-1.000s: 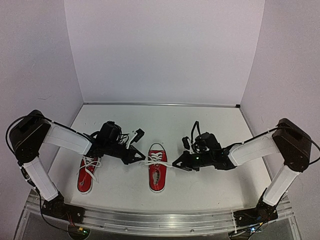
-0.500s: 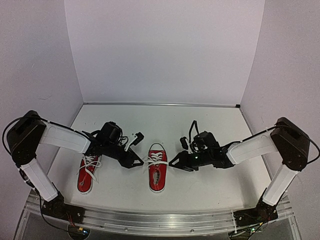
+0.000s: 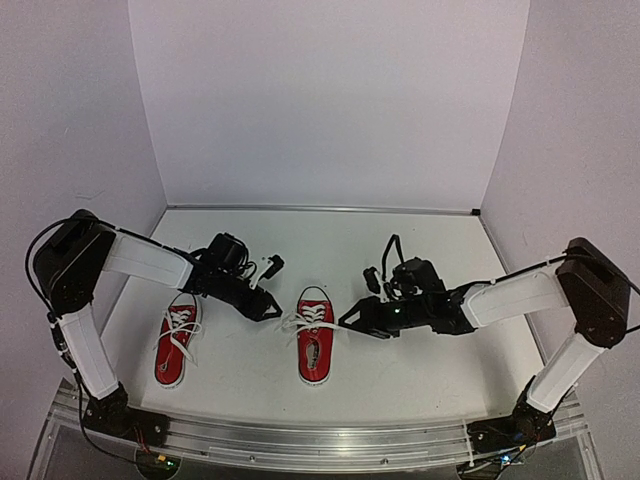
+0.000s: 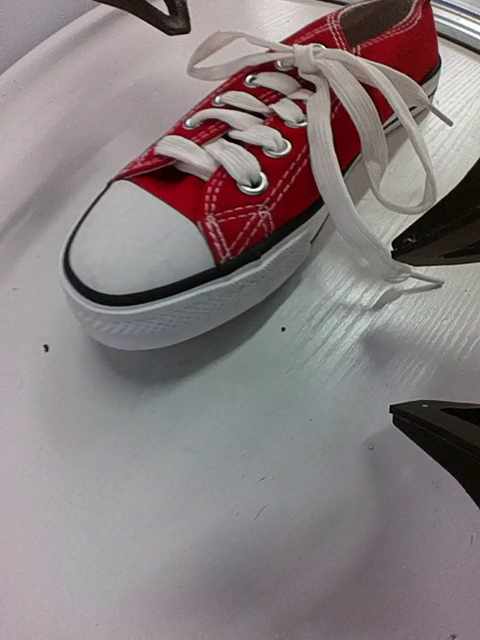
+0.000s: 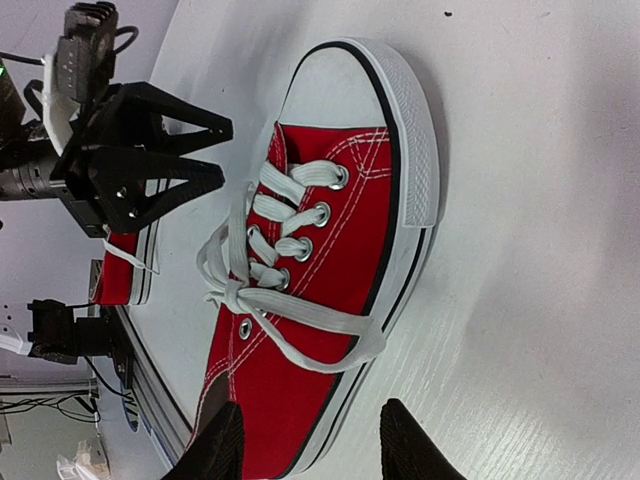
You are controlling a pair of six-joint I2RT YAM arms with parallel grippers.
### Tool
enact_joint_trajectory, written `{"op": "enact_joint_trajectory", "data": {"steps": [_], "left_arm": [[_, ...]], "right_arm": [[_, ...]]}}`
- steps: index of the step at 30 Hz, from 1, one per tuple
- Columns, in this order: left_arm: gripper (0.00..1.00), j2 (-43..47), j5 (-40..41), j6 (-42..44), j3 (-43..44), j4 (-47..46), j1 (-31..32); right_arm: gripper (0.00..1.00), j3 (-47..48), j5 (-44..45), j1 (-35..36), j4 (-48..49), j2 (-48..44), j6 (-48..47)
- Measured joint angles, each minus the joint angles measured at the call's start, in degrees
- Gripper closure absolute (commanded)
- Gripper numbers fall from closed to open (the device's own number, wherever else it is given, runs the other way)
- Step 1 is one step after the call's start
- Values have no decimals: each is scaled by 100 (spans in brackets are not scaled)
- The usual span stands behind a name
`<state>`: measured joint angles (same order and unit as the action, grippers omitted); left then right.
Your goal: Tie the shoes
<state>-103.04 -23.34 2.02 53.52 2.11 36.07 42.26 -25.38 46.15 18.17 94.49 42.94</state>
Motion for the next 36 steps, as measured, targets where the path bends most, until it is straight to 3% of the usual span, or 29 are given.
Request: {"op": "enact_joint_trajectory", "data": {"steps": [14, 20, 27, 36], "left_arm": [[54, -432, -347, 386, 247, 284, 96], [80, -580, -242, 545, 431, 366, 308], [99, -588, 141, 554, 473, 444, 352], [100, -405, 528, 574, 547, 537, 466]], "right_arm": [[56, -4, 8, 0, -30, -1, 0], [56, -4, 10, -15, -31, -1, 0], [56, -4, 27, -15, -32, -1, 0], [56, -5, 33, -15, -32, -1, 0]]}}
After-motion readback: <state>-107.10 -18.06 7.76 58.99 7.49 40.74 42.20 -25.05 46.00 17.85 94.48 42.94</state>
